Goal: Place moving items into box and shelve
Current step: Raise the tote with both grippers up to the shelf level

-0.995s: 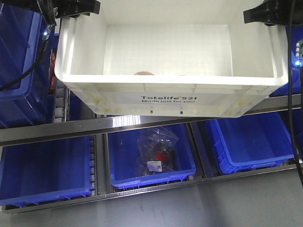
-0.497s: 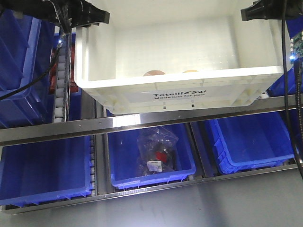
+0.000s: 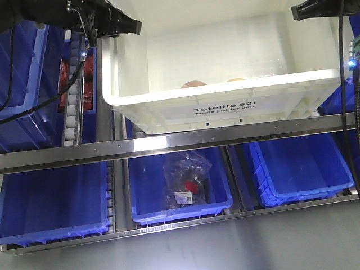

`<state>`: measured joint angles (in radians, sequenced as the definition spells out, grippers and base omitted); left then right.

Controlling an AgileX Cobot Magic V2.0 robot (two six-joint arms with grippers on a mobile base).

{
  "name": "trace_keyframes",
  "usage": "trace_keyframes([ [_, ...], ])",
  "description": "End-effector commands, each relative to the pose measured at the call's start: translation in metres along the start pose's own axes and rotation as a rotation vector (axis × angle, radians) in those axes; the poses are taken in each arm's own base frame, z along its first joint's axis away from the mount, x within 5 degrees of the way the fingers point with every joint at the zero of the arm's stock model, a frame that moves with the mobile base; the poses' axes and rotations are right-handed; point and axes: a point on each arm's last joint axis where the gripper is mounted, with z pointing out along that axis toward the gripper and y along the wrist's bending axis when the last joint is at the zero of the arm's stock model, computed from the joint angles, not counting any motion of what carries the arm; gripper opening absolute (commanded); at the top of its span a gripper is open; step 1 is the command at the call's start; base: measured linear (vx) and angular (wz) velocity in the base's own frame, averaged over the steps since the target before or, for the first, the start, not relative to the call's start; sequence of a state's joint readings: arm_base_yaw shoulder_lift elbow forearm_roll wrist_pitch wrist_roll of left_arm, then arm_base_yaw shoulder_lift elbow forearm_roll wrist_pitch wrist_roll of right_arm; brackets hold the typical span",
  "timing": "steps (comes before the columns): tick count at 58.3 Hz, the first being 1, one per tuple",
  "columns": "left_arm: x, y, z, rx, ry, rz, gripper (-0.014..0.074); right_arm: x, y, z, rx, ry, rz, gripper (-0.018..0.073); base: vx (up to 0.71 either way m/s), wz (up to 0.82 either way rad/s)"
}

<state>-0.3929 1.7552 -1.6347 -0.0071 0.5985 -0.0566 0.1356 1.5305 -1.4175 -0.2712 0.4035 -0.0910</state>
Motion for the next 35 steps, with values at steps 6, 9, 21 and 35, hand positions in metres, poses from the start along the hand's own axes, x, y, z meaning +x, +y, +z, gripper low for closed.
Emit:
trace_keyframes([
  [6,-0.046,-0.025,-0.046,0.090,-0.363,0.016,-0.0001,-0.045,-0.003,-0.028,0.030,-0.322,-0.025,-0.0001,0.00,0.00],
  [9,-0.046,-0.025,-0.045,0.082,-0.366,0.030,-0.0001,-0.045,-0.002,-0.024,0.028,-0.322,-0.026,-0.0001,0.00,0.00],
  [21,-0.047,-0.023,-0.045,0.055,-0.379,0.072,-0.0001,-0.038,0.003,-0.006,0.014,-0.306,-0.027,-0.0001,0.00,0.00],
  [35,-0.049,-0.023,-0.046,0.053,-0.400,0.077,-0.0001,-0.038,0.006,0.002,0.009,-0.324,-0.019,-0.0001,0.00,0.00],
])
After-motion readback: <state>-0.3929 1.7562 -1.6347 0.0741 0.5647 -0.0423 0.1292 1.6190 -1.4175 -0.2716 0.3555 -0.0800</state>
